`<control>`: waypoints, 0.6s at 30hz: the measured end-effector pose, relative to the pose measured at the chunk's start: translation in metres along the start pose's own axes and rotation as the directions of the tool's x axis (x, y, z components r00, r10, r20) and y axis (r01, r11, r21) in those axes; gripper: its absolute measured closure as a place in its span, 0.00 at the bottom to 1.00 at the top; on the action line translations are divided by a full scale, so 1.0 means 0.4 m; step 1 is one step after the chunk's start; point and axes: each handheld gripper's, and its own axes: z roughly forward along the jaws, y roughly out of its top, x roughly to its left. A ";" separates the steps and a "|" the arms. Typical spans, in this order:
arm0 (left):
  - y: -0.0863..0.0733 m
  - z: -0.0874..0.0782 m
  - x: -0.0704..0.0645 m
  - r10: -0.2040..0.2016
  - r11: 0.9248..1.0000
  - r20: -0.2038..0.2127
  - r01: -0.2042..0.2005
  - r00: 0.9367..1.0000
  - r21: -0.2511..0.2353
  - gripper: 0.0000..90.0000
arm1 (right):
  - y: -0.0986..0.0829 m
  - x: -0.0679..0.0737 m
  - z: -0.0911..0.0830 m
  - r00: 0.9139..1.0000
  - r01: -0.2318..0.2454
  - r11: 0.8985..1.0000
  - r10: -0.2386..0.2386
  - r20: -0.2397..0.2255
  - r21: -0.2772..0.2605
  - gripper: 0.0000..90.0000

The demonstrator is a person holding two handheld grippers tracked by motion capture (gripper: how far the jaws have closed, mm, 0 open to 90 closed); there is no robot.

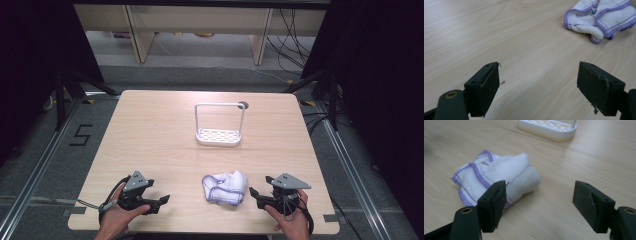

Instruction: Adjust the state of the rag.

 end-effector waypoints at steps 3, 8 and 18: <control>0.001 -0.002 0.001 0.019 1.000 -0.007 -0.018 1.000 0.020 0.19 | 0.007 0.008 -0.002 1.000 0.021 1.000 -0.021 -0.006 -0.004 0.34; -0.001 0.004 0.001 0.015 1.000 -0.011 -0.015 1.000 0.022 0.18 | 0.010 0.025 0.004 0.999 0.025 1.000 -0.025 -0.024 0.004 0.37; -0.002 0.001 0.001 0.026 0.999 -0.008 -0.026 1.000 0.021 0.17 | 0.040 0.041 0.017 0.996 0.079 0.997 -0.079 -0.030 0.003 0.39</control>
